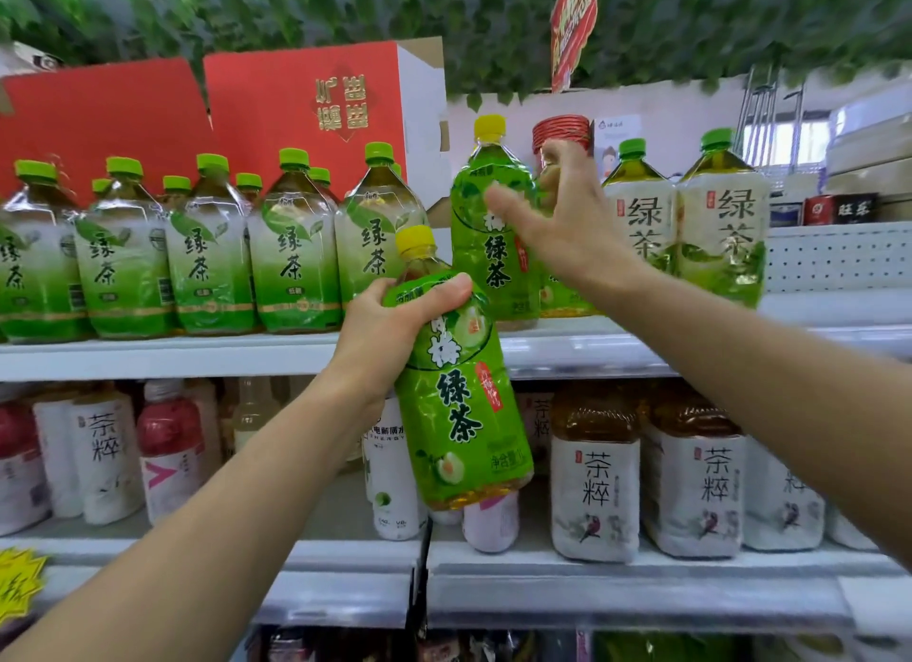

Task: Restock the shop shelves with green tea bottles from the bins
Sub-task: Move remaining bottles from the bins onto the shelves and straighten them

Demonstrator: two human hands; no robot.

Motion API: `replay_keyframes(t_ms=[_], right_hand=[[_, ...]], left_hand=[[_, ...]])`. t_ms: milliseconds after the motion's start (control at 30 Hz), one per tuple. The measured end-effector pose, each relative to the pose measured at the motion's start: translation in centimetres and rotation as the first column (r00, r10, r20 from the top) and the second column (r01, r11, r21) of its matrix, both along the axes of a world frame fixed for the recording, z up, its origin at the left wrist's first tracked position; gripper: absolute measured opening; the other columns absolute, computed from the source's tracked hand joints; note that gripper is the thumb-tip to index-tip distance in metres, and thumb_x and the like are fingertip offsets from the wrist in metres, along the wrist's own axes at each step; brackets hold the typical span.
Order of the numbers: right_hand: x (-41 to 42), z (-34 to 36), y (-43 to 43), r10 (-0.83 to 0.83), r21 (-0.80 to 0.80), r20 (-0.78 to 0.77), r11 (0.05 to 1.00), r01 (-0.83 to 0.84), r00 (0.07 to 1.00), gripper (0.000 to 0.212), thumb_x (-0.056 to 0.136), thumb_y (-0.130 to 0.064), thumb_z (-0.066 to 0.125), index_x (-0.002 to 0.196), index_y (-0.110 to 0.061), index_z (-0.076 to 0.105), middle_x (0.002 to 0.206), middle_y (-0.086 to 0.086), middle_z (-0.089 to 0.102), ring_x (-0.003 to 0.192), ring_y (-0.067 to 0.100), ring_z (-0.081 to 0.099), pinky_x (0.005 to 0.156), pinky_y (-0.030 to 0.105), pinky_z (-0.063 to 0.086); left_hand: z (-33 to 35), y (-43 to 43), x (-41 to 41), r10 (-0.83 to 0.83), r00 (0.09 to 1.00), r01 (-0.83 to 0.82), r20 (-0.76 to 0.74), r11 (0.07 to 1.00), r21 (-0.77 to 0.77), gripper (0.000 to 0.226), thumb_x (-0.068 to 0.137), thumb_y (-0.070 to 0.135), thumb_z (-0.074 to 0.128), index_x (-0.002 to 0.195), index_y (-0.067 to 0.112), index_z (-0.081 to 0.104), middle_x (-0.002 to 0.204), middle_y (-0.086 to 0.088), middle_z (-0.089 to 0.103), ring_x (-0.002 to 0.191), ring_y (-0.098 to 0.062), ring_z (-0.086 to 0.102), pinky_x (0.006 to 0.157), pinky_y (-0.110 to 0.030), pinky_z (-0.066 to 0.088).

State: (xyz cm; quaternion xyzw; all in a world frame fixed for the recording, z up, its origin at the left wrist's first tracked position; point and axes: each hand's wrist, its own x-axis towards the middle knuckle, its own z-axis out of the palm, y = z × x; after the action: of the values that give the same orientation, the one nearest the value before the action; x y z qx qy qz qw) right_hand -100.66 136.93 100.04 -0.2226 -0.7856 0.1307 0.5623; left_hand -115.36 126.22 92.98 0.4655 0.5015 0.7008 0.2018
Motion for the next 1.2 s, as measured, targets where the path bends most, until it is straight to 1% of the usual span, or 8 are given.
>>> replay_keyframes(t_ms=[100,167,367,433,500,633,867,1200], right_hand=[[2.9,-5.9,-3.9,0.250,-0.204,0.157,0.955,-0.216,0.955,0.117,0.056,-0.076,0.074,0.150,-0.027,0.024,0.121,-0.009,0.054,0.110,0.006,0.056,0.090,0.031,0.051],[3.4,-8.7,-5.3,0.360,-0.303,0.173,0.905,-0.298,0.917,0.127,0.046,-0.070,0.083,0.150,-0.037,0.019,0.125,-0.014,0.053,0.114,0.003,0.057,0.093,0.030,0.053],[4.1,-7.9,-2.5,0.256,-0.111,-0.154,0.955,-0.274,0.954,0.095,0.052,-0.038,0.096,0.131,-0.020,0.046,0.108,-0.011,0.067,0.094,-0.006,0.065,0.077,0.010,0.052],[4.6,-6.8,-1.1,0.224,-0.067,-0.231,0.967,-0.245,0.947,0.092,0.051,-0.039,0.096,0.129,-0.020,0.049,0.110,-0.011,0.067,0.097,-0.004,0.064,0.084,0.014,0.053],[4.9,-5.7,0.4,0.185,-0.031,-0.311,0.978,-0.205,0.932,0.090,0.053,-0.040,0.096,0.128,-0.020,0.048,0.113,-0.011,0.065,0.103,-0.003,0.062,0.090,0.014,0.050],[4.7,-3.7,3.8,0.140,-0.050,-0.431,0.983,-0.178,0.891,0.089,0.057,-0.035,0.096,0.127,-0.021,0.043,0.118,-0.006,0.062,0.108,0.003,0.061,0.094,0.019,0.049],[2.4,-3.2,8.0,0.017,-0.198,-0.334,0.976,-0.088,0.942,0.097,0.053,-0.042,0.095,0.129,-0.024,0.039,0.127,-0.002,0.054,0.119,0.019,0.052,0.108,0.043,0.042],[1.7,-3.5,9.1,-0.010,-0.334,-0.213,0.940,-0.063,0.977,0.115,0.050,-0.046,0.095,0.144,-0.022,0.034,0.141,0.005,0.048,0.130,0.025,0.047,0.111,0.048,0.040]], left_hand=[[0.5,-0.4,1.1,0.012,1.000,-0.011,-0.012,0.994,0.111,0.084,0.055,0.044,0.089,0.128,0.015,0.061,0.100,-0.006,0.078,0.086,-0.027,0.077,0.074,-0.042,0.062],[1.5,-0.1,2.5,0.007,1.000,-0.004,-0.012,0.981,0.195,0.077,0.056,0.044,0.089,0.124,0.016,0.064,0.101,-0.007,0.078,0.089,-0.029,0.076,0.077,-0.044,0.062],[5.1,1.9,7.0,0.105,0.975,-0.029,-0.196,0.933,0.358,0.073,0.056,0.064,0.080,0.116,0.030,0.056,0.101,0.005,0.075,0.087,-0.006,0.074,0.073,-0.023,0.059],[5.9,3.1,7.1,0.201,0.940,-0.083,-0.274,0.917,0.389,0.084,0.067,0.075,0.064,0.135,0.031,0.045,0.120,0.005,0.063,0.101,-0.001,0.067,0.079,-0.022,0.055],[5.8,4.8,6.1,0.381,0.879,-0.236,-0.288,0.871,0.431,0.086,0.079,0.075,0.057,0.148,0.031,0.031,0.140,0.000,0.044,0.127,-0.012,0.048,0.099,-0.033,0.043],[3.6,7.6,3.9,0.545,0.722,-0.454,-0.427,0.838,0.303,0.110,0.078,0.058,0.076,0.157,0.021,0.009,0.160,-0.010,0.019,0.149,-0.025,0.017,0.120,-0.045,0.021],[1.0,10.3,2.9,0.501,0.633,-0.499,-0.590,0.847,0.184,0.128,0.072,0.053,0.082,0.156,0.033,-0.013,0.156,-0.011,0.030,0.132,-0.035,0.048,0.095,-0.045,0.046],[0.6,10.7,2.3,0.527,0.661,-0.499,-0.534,0.840,0.212,0.123,0.080,0.045,0.076,0.157,0.028,-0.018,0.157,-0.014,0.027,0.137,-0.037,0.042,0.103,-0.046,0.041]])
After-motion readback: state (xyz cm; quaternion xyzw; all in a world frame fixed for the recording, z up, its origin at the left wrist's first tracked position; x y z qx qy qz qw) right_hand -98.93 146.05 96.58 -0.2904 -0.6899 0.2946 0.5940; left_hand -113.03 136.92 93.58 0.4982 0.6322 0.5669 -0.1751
